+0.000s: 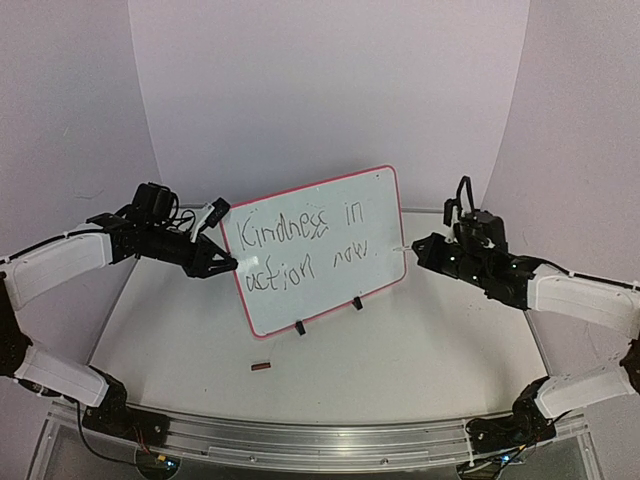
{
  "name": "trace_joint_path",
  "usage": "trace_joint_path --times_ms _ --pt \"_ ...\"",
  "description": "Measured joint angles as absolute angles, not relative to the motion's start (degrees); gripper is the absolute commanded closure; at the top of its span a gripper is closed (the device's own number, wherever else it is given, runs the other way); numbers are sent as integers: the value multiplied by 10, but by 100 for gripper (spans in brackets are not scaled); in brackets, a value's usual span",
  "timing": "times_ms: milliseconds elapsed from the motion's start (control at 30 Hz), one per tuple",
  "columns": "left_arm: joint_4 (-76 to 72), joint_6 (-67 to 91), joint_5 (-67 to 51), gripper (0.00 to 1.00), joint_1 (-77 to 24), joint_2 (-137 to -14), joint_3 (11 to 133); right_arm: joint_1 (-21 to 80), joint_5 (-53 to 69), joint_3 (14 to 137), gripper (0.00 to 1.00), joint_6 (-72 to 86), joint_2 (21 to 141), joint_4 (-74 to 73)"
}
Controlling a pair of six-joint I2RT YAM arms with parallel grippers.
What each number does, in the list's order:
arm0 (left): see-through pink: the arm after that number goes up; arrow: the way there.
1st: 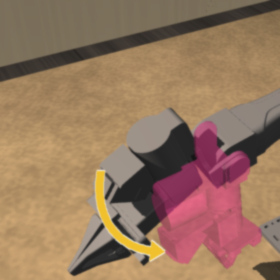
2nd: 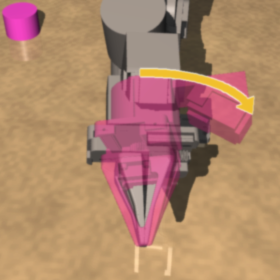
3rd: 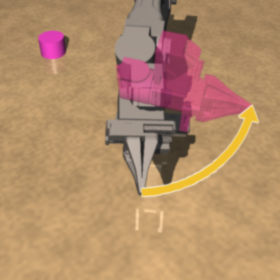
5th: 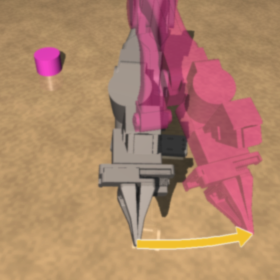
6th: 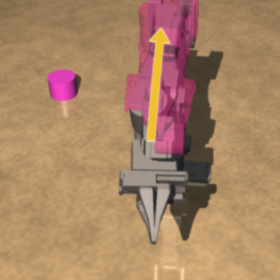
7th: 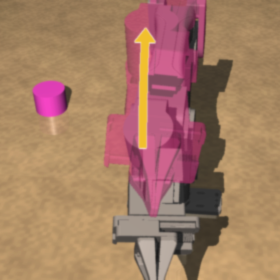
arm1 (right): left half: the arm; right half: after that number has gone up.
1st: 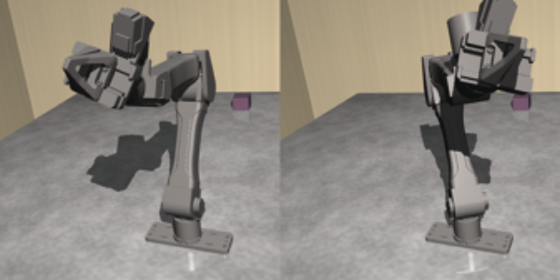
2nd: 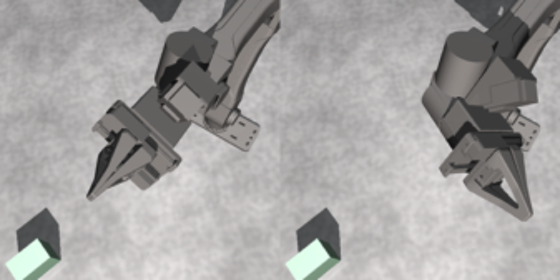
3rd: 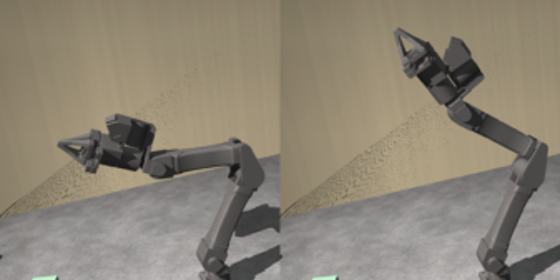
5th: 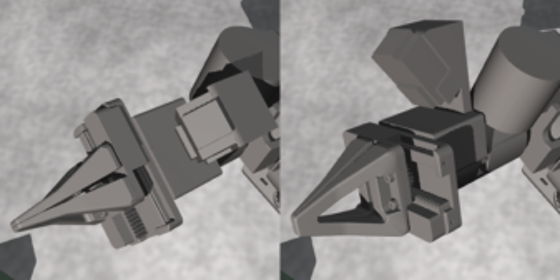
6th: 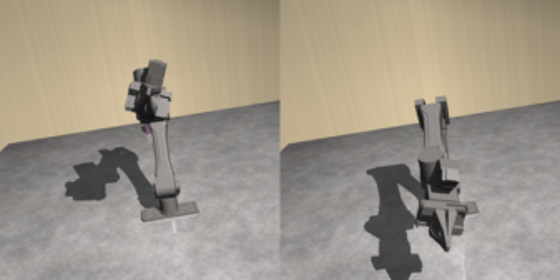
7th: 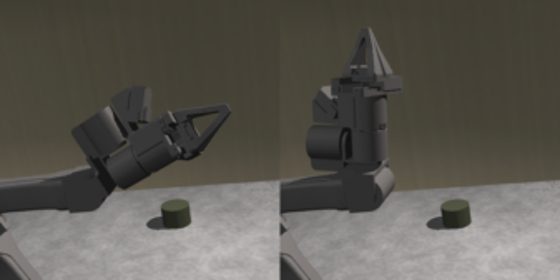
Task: Write a sentence on the whiteboard
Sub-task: Place the whiteboard at the center of the board, then pick up the pen cap from the center of the board.
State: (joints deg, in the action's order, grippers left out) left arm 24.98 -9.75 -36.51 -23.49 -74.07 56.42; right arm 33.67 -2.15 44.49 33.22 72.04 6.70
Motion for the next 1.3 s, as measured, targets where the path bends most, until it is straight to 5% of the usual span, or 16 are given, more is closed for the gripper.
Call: trace_joint_path --times_ms 167,267,533,1000,1300 --pt "255 -98 -357 47 -235 -738 562 337 -25 438 100 328 656 30" --pt "256 -98 -355 23 -236 -731 555 337 -25 433 100 324 634 9" --pt "256 -69 -328 16 -236 -691 538 337 -25 424 100 316 593 -34" --pt "243 155 -233 31 -254 -429 419 337 1 423 100 306 554 -68" --pt "222 227 -158 43 -411 -469 364 337 27 423 100 305 554 -74"
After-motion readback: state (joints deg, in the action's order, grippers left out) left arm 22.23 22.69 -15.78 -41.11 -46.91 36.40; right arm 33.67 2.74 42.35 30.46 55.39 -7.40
